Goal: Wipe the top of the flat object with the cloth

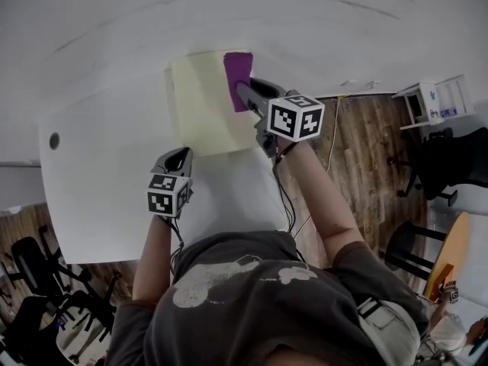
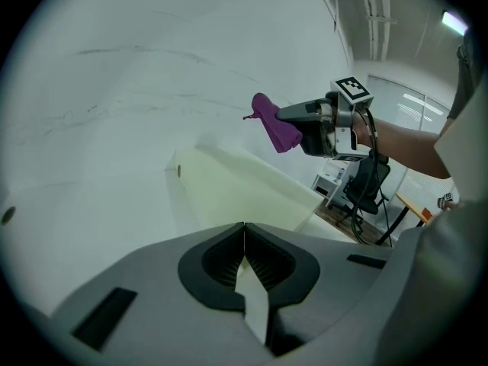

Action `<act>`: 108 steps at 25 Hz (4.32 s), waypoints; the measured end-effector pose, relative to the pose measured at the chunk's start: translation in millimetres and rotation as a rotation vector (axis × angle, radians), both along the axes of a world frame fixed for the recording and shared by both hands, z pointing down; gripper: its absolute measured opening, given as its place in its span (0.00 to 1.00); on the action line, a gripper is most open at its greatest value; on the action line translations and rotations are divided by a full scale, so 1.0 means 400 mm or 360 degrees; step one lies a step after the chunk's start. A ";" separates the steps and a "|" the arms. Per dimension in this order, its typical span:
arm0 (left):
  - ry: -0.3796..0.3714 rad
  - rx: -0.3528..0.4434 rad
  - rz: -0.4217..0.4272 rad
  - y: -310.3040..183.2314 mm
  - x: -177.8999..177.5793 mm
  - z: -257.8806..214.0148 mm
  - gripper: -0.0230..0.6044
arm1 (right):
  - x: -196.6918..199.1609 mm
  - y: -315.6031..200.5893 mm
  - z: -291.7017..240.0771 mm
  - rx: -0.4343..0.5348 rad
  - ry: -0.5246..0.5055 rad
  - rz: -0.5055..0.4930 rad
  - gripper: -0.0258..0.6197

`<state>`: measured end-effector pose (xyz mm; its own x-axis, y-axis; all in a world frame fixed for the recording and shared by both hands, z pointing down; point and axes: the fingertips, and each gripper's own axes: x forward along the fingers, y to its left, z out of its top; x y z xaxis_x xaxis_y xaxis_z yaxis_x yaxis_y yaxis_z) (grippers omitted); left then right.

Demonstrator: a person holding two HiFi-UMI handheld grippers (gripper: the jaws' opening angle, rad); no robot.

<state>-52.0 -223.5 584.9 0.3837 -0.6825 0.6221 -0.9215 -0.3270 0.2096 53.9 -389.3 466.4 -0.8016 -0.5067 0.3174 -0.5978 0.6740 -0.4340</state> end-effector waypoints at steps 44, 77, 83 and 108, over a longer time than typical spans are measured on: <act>0.0228 -0.0060 -0.0097 -0.012 -0.023 0.035 0.03 | -0.403 -0.172 0.278 -0.0224 0.0701 -0.0331 0.19; 0.0130 -0.0028 -0.0099 -0.008 -0.007 0.029 0.03 | -0.027 -0.292 0.289 -0.0311 0.0685 0.0136 0.19; 0.0014 -0.0002 -0.0041 -0.006 -0.006 0.032 0.03 | 0.007 -0.302 0.289 -0.0301 0.0702 0.0182 0.19; 0.0029 0.0011 -0.0006 0.003 -0.004 0.035 0.03 | 0.029 -0.235 0.182 -0.0251 0.0555 0.0277 0.19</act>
